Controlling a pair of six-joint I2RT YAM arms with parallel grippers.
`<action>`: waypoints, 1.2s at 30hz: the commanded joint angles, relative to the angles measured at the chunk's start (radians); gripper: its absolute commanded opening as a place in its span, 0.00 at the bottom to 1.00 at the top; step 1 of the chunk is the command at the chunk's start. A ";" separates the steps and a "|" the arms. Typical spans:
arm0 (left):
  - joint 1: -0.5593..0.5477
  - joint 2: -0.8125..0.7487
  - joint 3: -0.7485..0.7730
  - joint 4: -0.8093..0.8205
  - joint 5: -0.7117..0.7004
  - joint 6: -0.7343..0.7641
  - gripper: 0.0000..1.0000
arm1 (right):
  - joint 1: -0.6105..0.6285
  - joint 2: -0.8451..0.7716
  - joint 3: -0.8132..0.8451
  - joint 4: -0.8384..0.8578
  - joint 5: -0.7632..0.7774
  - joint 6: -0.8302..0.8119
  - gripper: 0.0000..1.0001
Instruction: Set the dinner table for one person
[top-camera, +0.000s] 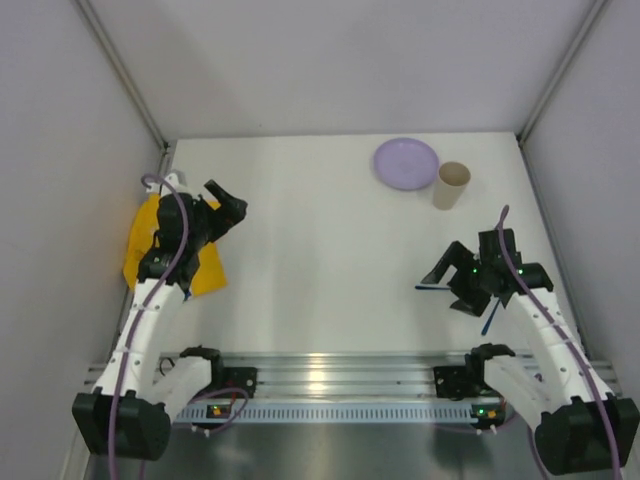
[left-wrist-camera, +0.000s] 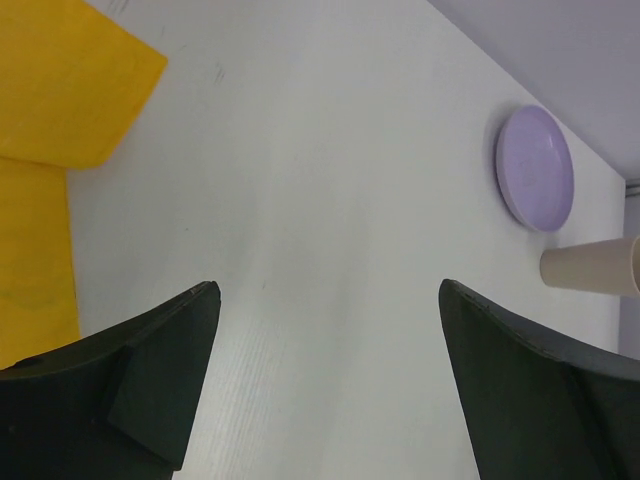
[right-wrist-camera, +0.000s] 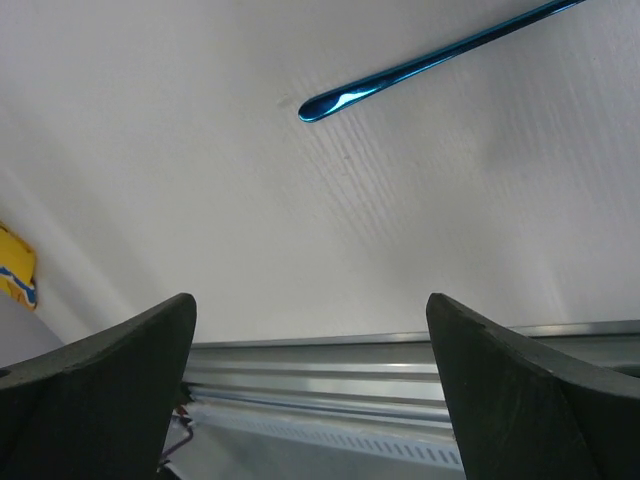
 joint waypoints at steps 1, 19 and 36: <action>0.004 0.089 0.082 -0.030 -0.004 -0.006 0.95 | 0.007 0.053 0.000 0.073 -0.039 0.080 1.00; 0.002 0.060 0.012 -0.085 0.021 0.032 0.85 | -0.243 0.501 0.118 0.096 0.372 0.145 0.93; 0.002 0.095 -0.025 -0.085 0.036 0.028 0.80 | -0.252 0.771 0.163 0.232 0.352 0.102 0.15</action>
